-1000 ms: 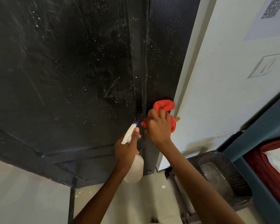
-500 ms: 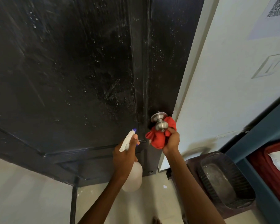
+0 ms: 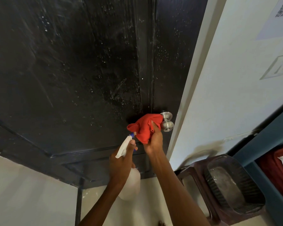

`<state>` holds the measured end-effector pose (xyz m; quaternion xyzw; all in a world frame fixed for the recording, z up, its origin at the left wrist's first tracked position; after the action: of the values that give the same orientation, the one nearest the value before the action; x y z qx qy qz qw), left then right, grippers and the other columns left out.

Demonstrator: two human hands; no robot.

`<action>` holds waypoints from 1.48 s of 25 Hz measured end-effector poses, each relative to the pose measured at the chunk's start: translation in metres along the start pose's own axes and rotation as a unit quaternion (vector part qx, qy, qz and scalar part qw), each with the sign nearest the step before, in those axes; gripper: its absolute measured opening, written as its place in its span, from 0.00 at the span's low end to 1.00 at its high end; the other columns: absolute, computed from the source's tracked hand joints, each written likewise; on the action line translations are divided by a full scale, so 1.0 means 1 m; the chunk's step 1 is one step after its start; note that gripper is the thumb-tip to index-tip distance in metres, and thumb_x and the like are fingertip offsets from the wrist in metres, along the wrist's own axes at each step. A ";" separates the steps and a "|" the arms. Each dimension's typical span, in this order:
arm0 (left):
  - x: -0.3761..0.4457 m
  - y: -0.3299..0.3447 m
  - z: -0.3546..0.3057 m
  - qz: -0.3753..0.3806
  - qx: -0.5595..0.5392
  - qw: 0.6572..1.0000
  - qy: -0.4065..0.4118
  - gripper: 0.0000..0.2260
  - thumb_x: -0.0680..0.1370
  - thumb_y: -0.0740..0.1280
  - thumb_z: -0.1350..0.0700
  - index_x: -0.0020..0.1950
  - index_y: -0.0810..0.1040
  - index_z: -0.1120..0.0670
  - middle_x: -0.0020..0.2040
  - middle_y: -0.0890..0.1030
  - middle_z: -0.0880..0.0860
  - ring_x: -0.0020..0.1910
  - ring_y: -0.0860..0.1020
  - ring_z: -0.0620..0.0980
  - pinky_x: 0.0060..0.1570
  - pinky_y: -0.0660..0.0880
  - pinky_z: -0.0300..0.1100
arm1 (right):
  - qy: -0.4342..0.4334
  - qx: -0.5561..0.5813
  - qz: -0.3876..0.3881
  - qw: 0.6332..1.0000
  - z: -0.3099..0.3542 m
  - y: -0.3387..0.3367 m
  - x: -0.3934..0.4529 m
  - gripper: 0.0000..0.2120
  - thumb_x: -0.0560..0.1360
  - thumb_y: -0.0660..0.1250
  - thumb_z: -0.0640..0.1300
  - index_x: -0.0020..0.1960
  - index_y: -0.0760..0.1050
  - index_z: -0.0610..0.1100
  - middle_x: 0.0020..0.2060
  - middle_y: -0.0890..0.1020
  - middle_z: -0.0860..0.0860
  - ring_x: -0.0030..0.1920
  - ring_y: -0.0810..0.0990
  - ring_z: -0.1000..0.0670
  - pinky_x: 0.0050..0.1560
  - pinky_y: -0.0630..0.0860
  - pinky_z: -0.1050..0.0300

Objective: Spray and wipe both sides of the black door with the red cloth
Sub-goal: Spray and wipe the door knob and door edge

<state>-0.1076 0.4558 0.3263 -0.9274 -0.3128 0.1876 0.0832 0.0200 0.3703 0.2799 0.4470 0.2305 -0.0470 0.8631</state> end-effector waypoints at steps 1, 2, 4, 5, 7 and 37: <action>0.000 -0.001 -0.002 -0.003 0.005 1.000 -0.003 0.26 0.76 0.67 0.40 0.55 0.79 0.63 0.38 0.80 0.59 0.31 0.77 0.48 0.24 0.68 0.24 | -0.018 -0.033 -0.021 0.999 0.001 -0.003 0.003 0.14 0.76 0.71 0.42 0.61 0.78 0.47 0.55 0.85 0.44 0.56 0.84 0.42 0.56 0.81 0.44; 0.000 -0.001 -0.001 -0.001 0.005 1.000 -0.001 0.29 0.74 0.67 0.37 0.57 0.78 0.63 0.40 0.81 0.60 0.31 0.78 0.48 0.24 0.68 0.24 | -0.032 -0.067 -0.049 0.996 0.000 -0.010 0.007 0.15 0.78 0.70 0.42 0.64 0.77 0.46 0.58 0.84 0.43 0.56 0.83 0.42 0.53 0.82 0.46; -0.004 -0.001 -0.006 0.015 -0.001 1.000 0.016 0.33 0.70 0.64 0.32 0.55 0.80 0.61 0.39 0.82 0.61 0.29 0.79 0.46 0.26 0.69 0.24 | -0.036 -0.096 -0.108 0.989 -0.005 -0.030 0.014 0.18 0.80 0.67 0.42 0.70 0.74 0.43 0.63 0.81 0.40 0.58 0.82 0.41 0.53 0.82 0.47; -0.008 -0.002 -0.010 0.024 -0.002 0.999 0.026 0.31 0.70 0.62 0.33 0.53 0.82 0.59 0.35 0.80 0.59 0.27 0.78 0.44 0.27 0.70 0.24 | -0.035 -0.101 -0.139 0.984 -0.007 -0.037 0.016 0.17 0.81 0.67 0.43 0.70 0.74 0.42 0.64 0.80 0.40 0.59 0.81 0.40 0.57 0.81 0.44; -0.011 -0.001 -0.013 0.030 -0.001 0.999 0.045 0.28 0.71 0.61 0.35 0.50 0.83 0.58 0.28 0.77 0.56 0.23 0.77 0.41 0.28 0.70 0.24 | -0.040 -0.115 -0.181 0.976 -0.008 -0.045 0.019 0.12 0.82 0.66 0.43 0.65 0.75 0.46 0.64 0.81 0.40 0.61 0.81 0.39 0.63 0.79 0.38; -0.008 0.032 -0.028 0.069 -0.028 0.996 0.056 0.14 0.78 0.68 0.47 0.49 0.84 0.57 0.35 0.81 0.61 0.29 0.76 0.50 0.29 0.71 0.27 | -0.532 -0.693 -0.003 0.486 0.085 -0.022 0.014 0.17 0.70 0.70 0.48 0.58 0.81 0.49 0.55 0.78 0.50 0.54 0.73 0.47 0.51 0.73 0.50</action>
<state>-0.0849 0.4251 0.3457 -0.9578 -0.2478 0.1320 0.0616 0.0561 0.2915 0.2988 -0.4064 -0.3131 -0.1030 0.8522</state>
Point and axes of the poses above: each hand's wrist, its own x-axis towards the middle knuckle, its own y-axis out of the palm, z = x × y, the point moved 1 cm from there along x, towards the middle knuckle
